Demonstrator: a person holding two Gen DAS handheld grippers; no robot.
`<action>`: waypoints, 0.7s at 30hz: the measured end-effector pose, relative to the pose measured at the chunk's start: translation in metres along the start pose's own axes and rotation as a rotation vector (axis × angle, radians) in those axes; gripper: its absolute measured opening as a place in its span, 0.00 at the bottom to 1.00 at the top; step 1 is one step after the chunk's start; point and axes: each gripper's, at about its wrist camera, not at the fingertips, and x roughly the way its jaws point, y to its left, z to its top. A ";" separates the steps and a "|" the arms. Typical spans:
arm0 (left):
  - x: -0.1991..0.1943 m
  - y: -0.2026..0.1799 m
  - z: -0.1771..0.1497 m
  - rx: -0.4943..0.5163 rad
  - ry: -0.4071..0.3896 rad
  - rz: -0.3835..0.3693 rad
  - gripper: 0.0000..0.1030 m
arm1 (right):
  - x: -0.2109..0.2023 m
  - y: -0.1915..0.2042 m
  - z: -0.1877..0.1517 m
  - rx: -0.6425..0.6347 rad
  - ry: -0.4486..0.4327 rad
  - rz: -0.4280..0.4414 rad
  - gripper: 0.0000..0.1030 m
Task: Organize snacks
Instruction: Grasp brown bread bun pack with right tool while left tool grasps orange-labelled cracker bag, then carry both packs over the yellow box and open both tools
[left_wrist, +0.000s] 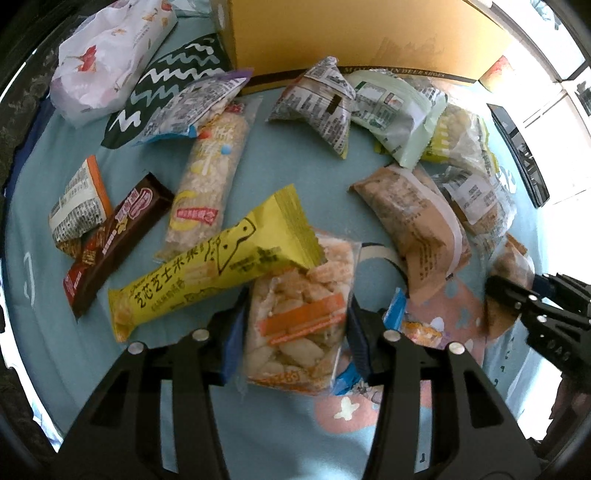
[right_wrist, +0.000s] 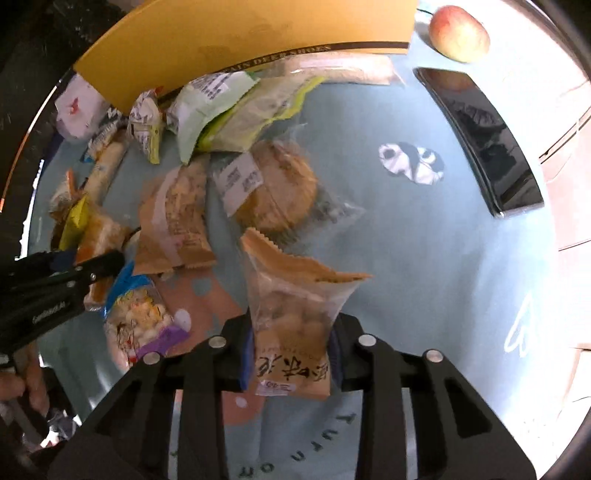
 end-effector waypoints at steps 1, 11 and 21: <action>-0.001 0.002 0.000 -0.002 0.002 -0.004 0.47 | -0.005 -0.006 -0.001 0.017 -0.007 0.042 0.31; -0.045 0.009 -0.013 0.005 -0.049 -0.072 0.47 | -0.045 -0.044 -0.006 0.108 -0.056 0.290 0.31; -0.096 0.002 -0.001 0.023 -0.136 -0.095 0.47 | -0.079 -0.029 0.017 0.090 -0.134 0.351 0.31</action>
